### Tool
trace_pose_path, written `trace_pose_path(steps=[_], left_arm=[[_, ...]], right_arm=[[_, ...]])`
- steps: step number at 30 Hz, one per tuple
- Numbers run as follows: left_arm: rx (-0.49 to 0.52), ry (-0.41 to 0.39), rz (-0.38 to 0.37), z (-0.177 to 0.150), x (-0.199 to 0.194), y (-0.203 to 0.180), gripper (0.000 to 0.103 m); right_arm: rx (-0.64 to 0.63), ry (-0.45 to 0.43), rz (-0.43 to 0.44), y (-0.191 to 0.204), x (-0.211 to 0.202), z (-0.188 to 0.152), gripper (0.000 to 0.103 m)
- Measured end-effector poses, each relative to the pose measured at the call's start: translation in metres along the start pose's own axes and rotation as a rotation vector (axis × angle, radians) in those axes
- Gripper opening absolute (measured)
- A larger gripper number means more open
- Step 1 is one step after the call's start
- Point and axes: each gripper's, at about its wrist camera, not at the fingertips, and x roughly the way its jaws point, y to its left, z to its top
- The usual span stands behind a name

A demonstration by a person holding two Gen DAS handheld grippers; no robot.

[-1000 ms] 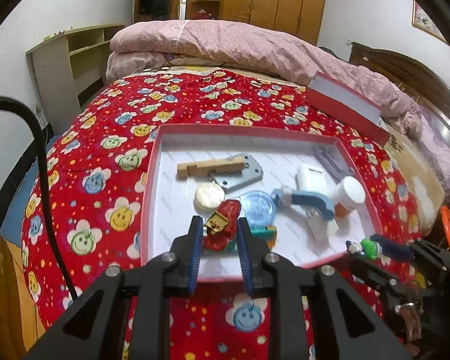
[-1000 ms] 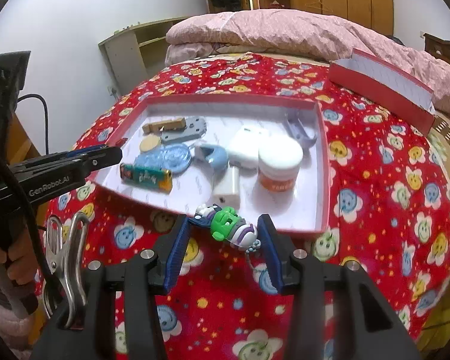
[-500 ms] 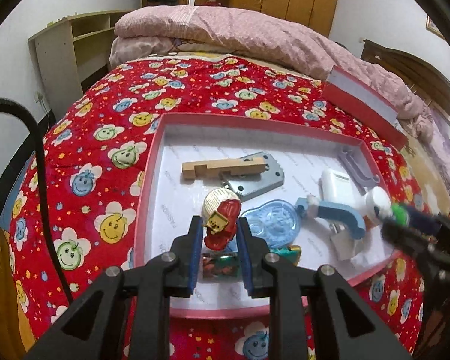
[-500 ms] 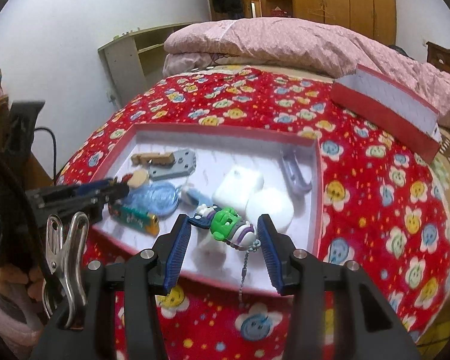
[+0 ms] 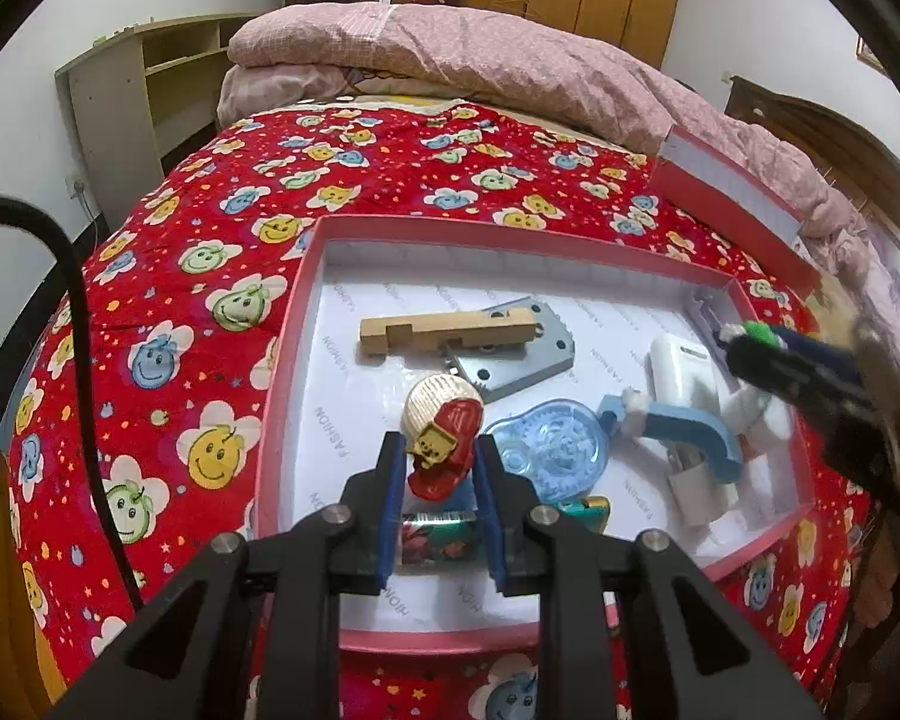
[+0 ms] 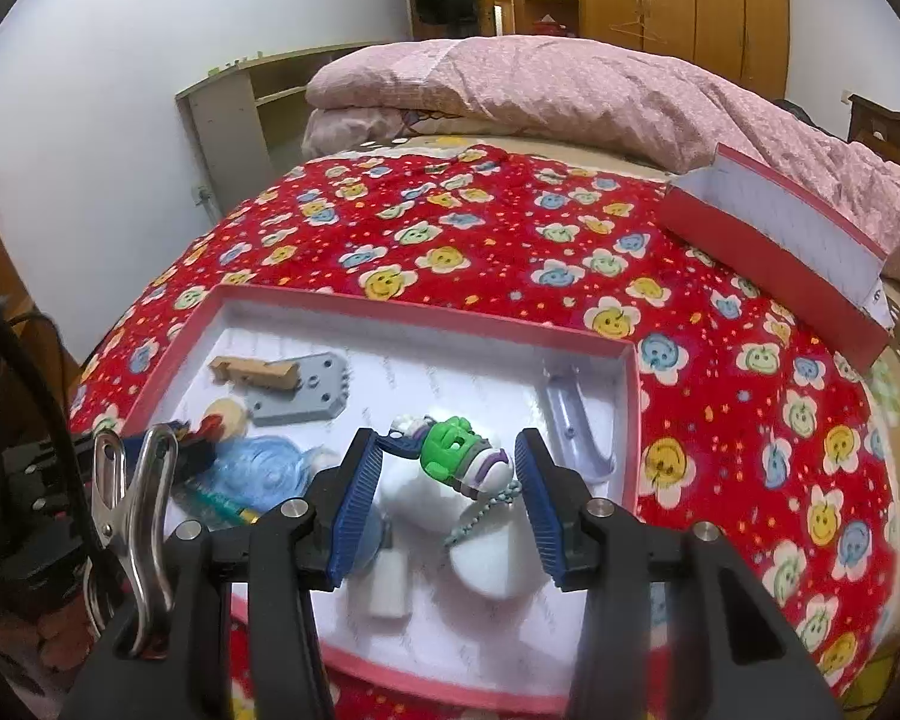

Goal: Organize rigid objects
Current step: 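Lower both keychains into the tray and open both grippers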

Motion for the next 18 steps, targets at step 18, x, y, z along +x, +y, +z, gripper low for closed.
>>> trace_pose_path(steps=[18], left_arm=[[-0.01,0.009,0.003,0.001,0.002,0.001,0.036]], right_arm=[[0.011,0.027,-0.06,-0.015,0.027,0.01,0.048]])
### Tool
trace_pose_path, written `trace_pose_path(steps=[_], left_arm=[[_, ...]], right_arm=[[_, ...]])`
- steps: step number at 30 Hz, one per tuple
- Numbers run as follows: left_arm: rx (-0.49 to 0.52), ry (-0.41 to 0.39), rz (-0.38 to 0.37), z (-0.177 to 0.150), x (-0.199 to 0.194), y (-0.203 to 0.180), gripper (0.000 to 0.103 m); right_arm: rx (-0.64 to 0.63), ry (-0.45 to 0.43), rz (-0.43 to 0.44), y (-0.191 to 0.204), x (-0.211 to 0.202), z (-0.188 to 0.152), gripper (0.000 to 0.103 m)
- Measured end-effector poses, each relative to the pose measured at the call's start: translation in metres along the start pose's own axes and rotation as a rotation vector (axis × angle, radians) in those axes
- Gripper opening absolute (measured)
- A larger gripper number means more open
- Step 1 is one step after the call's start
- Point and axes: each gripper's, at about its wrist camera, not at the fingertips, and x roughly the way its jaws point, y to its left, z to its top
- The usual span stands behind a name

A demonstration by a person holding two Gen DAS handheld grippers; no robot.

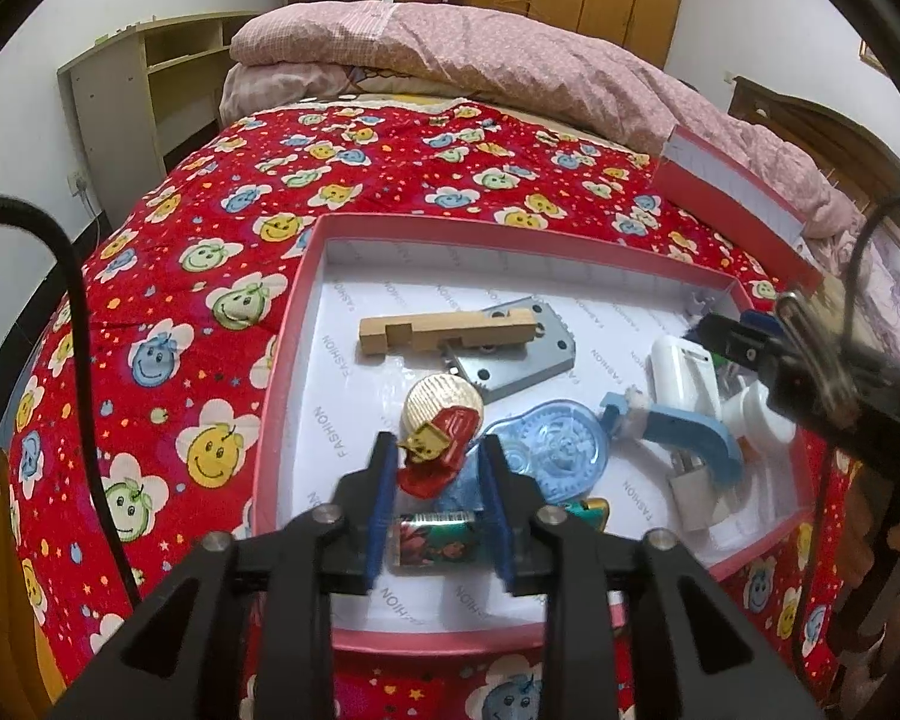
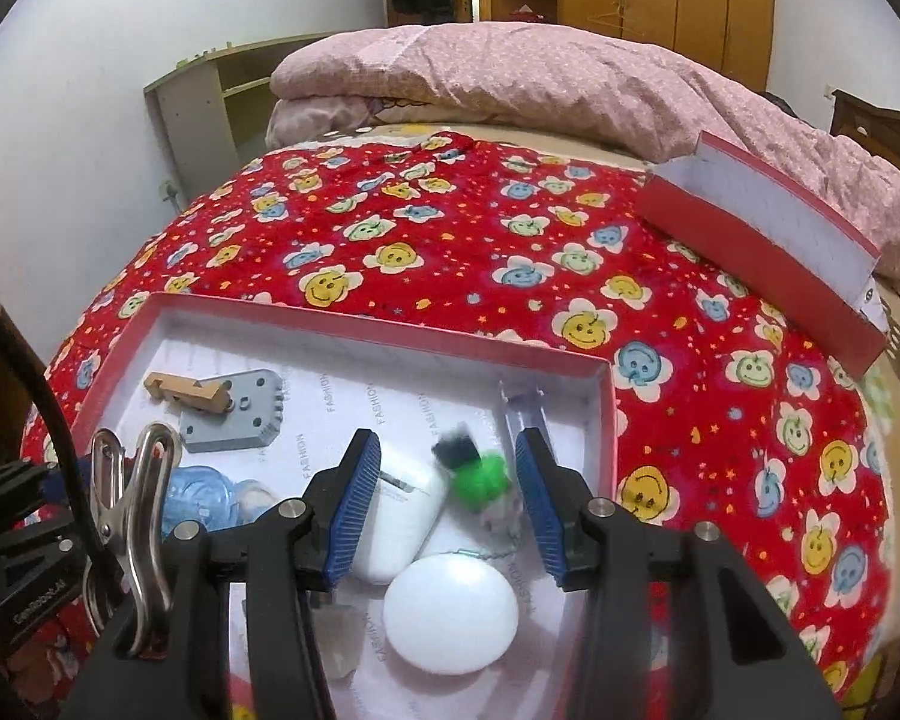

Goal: Organize rigid objects

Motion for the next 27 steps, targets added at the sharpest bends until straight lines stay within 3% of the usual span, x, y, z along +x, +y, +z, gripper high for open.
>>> trace_pose_path(steps=[10,27], left_arm=[[0.017,-0.015,0.024,0.001,-0.005,-0.004,0.067],[0.033,-0.038,0.031,-0.012,-0.035,-0.009,0.068]], right_arm=[[0.005,-0.012,0.007,0.003,-0.009,-0.005,0.05],[0.018,-0.039,0.062,0.014,-0.049,-0.029,0.051]])
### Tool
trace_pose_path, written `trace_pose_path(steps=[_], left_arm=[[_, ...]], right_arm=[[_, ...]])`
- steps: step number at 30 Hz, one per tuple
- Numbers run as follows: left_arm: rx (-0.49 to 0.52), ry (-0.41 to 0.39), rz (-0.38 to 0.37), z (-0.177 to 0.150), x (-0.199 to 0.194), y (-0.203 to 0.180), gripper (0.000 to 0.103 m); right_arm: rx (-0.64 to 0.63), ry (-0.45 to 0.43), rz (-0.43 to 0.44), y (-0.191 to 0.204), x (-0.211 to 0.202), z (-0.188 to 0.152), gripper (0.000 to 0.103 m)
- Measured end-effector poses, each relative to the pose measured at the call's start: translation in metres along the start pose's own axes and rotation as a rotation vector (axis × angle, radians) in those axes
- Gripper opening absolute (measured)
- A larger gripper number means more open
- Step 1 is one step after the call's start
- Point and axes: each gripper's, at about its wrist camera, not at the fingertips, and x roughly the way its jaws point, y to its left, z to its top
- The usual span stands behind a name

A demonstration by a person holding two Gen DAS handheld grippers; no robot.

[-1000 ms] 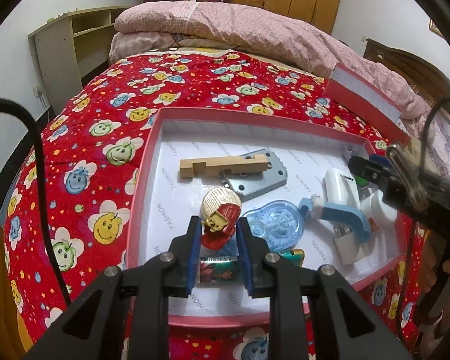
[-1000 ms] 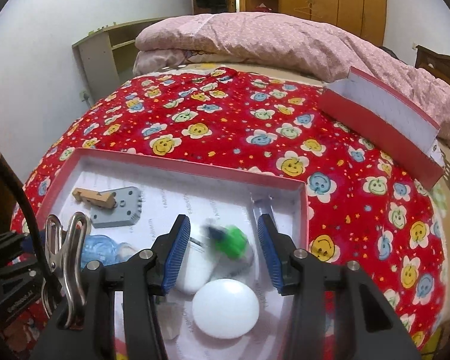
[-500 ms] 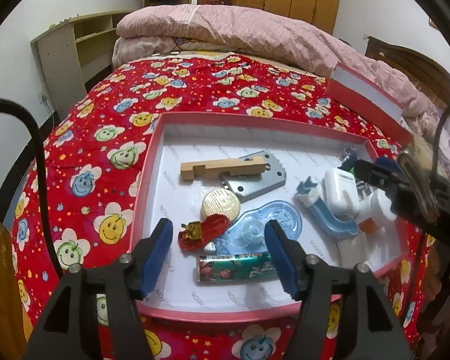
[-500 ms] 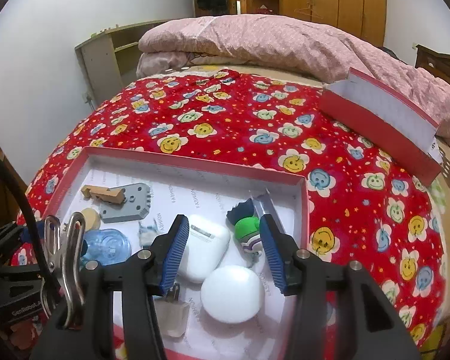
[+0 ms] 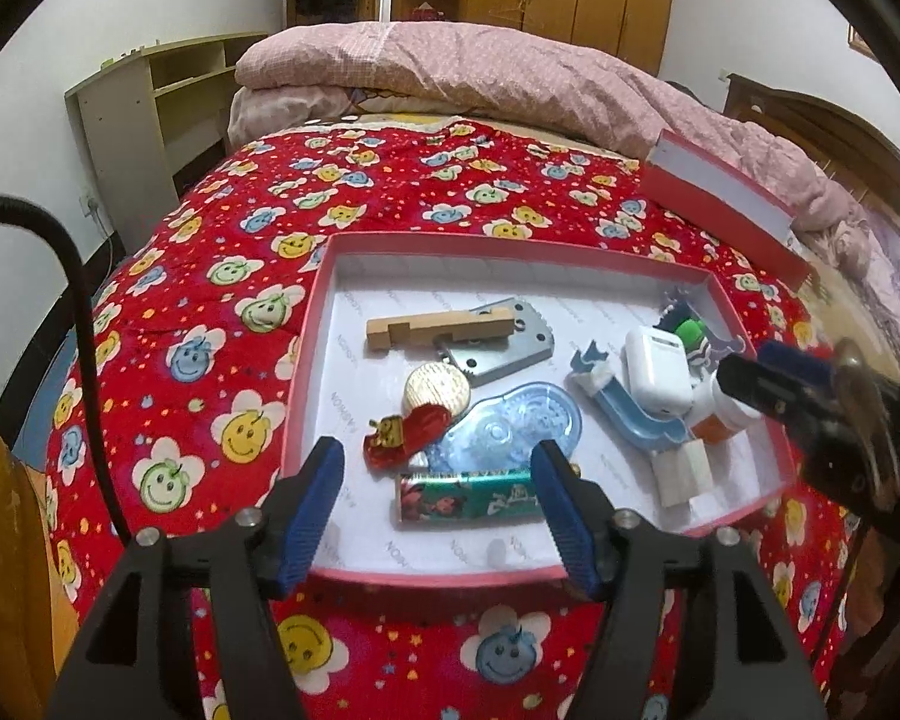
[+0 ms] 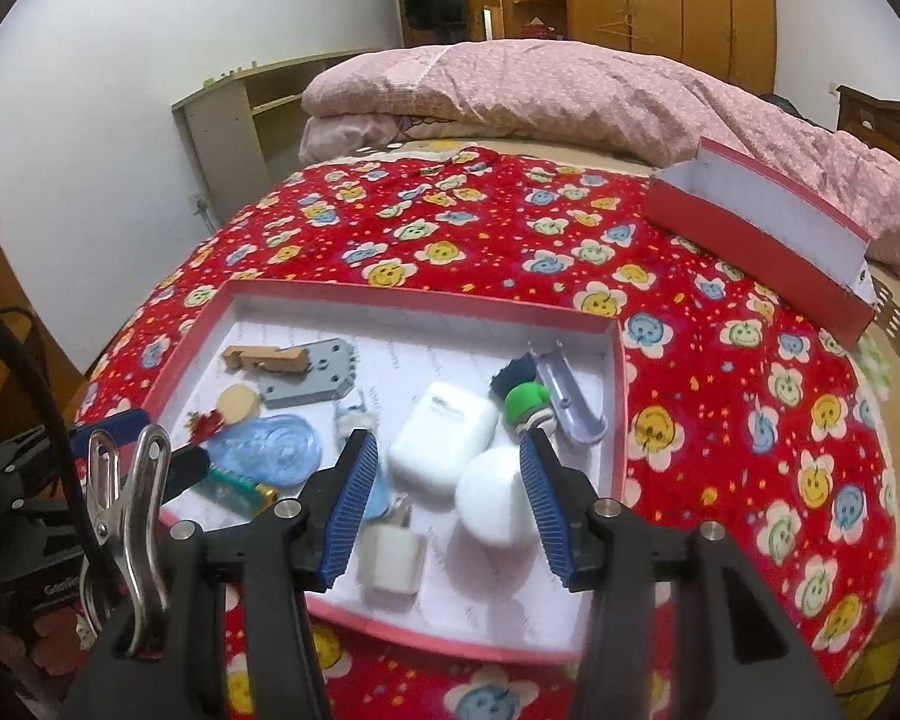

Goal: Organize rigid objects

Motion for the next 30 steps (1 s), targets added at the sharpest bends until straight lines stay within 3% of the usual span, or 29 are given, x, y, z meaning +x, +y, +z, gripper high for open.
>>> trace_pose_path(steps=[16,30], left_arm=[[0.01,0.012,-0.01,-0.031,-0.024,-0.006,0.068],[0.044,0.032,0.008,-0.056,-0.02,-0.016,0.068]], right_arm=[[0.019,0.014,0.04,0.019,-0.032,-0.044,0.051],[0.086,0.094,0.014,0.014,-0.022,-0.096,0.051]])
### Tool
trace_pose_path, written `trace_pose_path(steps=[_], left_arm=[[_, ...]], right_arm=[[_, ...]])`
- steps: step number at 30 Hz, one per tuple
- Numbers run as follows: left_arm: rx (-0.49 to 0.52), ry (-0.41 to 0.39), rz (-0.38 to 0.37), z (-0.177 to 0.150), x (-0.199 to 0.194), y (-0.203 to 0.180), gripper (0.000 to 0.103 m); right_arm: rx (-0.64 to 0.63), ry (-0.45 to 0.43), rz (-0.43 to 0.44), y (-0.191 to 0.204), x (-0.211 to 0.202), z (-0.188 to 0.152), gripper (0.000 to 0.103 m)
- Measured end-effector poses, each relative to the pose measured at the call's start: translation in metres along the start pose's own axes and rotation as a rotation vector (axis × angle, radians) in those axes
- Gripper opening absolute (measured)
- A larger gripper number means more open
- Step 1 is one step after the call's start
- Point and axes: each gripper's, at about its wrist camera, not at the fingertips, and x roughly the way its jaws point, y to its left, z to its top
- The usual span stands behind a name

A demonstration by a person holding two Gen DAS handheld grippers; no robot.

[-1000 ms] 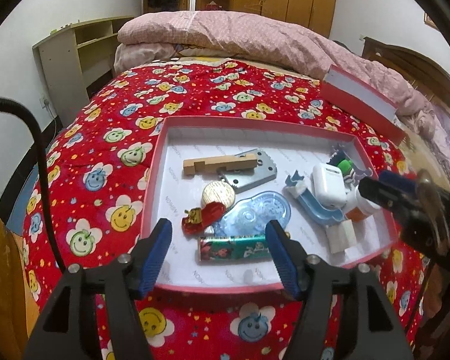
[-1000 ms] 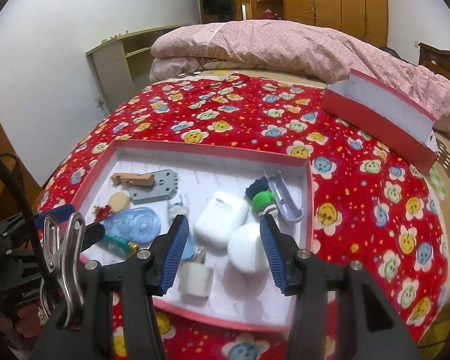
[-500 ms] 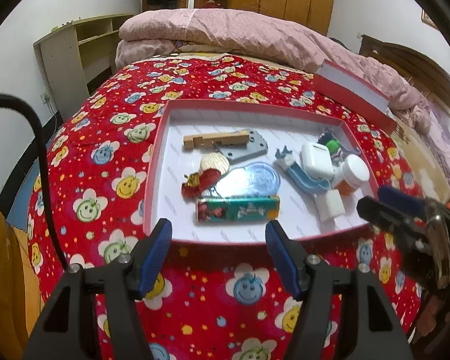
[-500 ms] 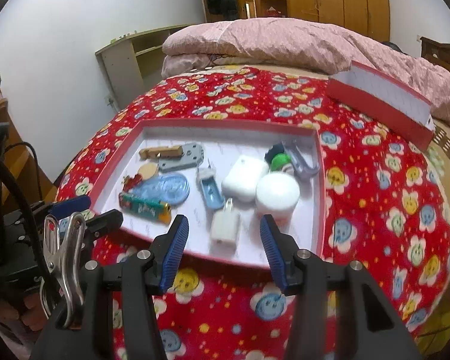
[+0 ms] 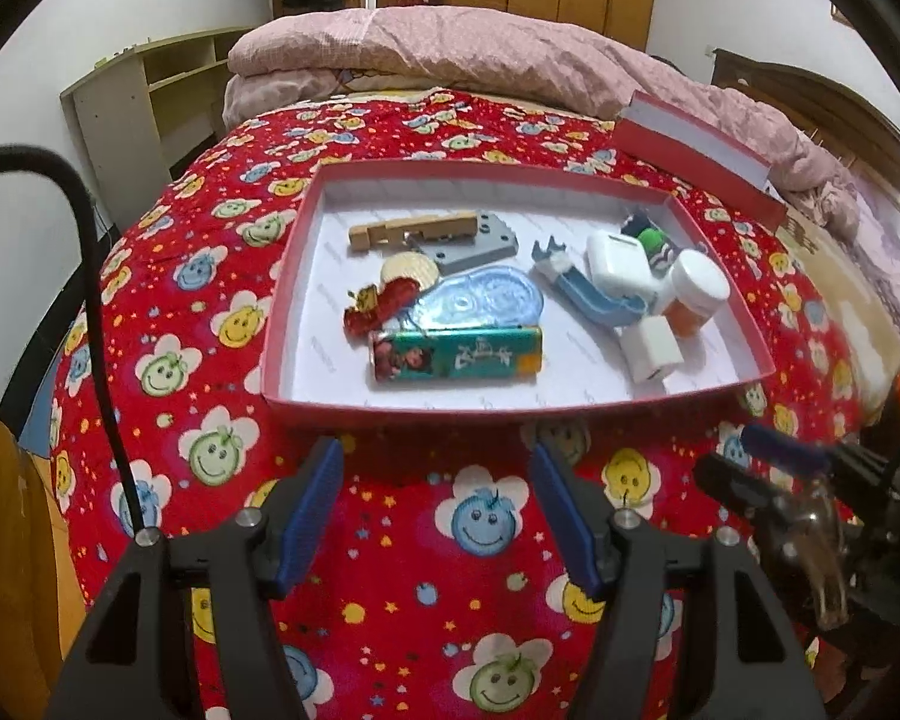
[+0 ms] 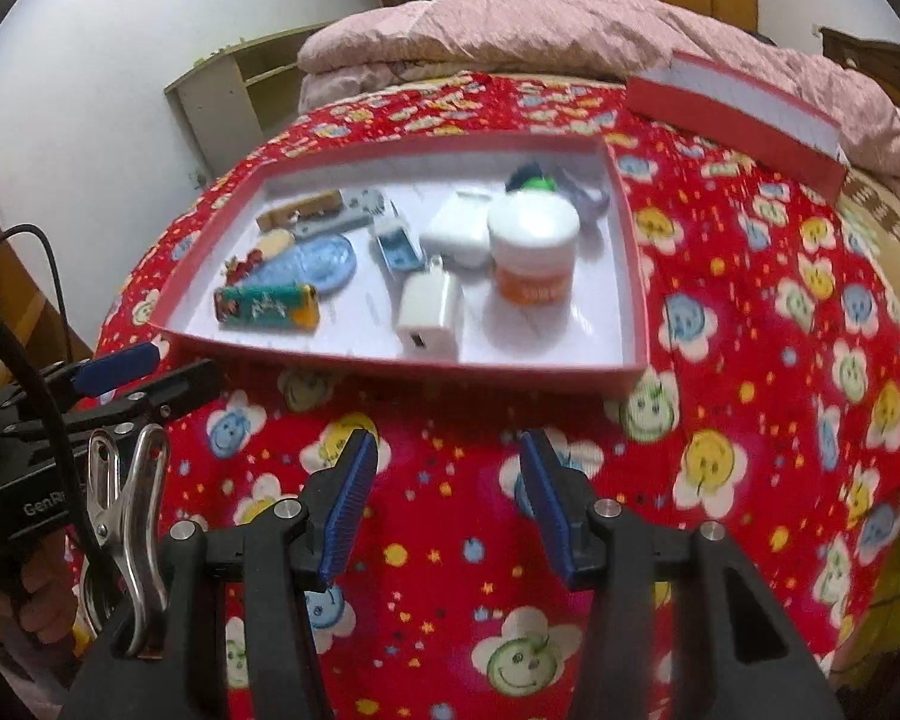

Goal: Organize rigid objects

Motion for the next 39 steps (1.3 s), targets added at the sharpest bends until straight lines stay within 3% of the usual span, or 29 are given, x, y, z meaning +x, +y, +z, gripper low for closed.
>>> trace_pose_path(steps=[12,16,25,39], left_arm=[[-0.008,0.047,0.016,-0.013,0.025,-0.006,0.068],[-0.007,0.032,0.032,-0.014,0.026,-0.007,0.069],[-0.012,0.025,0.037,-0.014,0.028,-0.009,0.074],[-0.004,0.027,0.047,-0.014,0.03,-0.013,0.078]], right_arm=[[0.023,0.015,-0.068,-0.004,0.015,-0.008,0.051],[0.019,0.0,-0.086,-0.002,0.016,-0.009,0.051],[0.011,-0.031,-0.1,0.005,0.019,-0.012,0.062],[0.014,-0.045,-0.112,0.006,0.021,-0.013,0.062]])
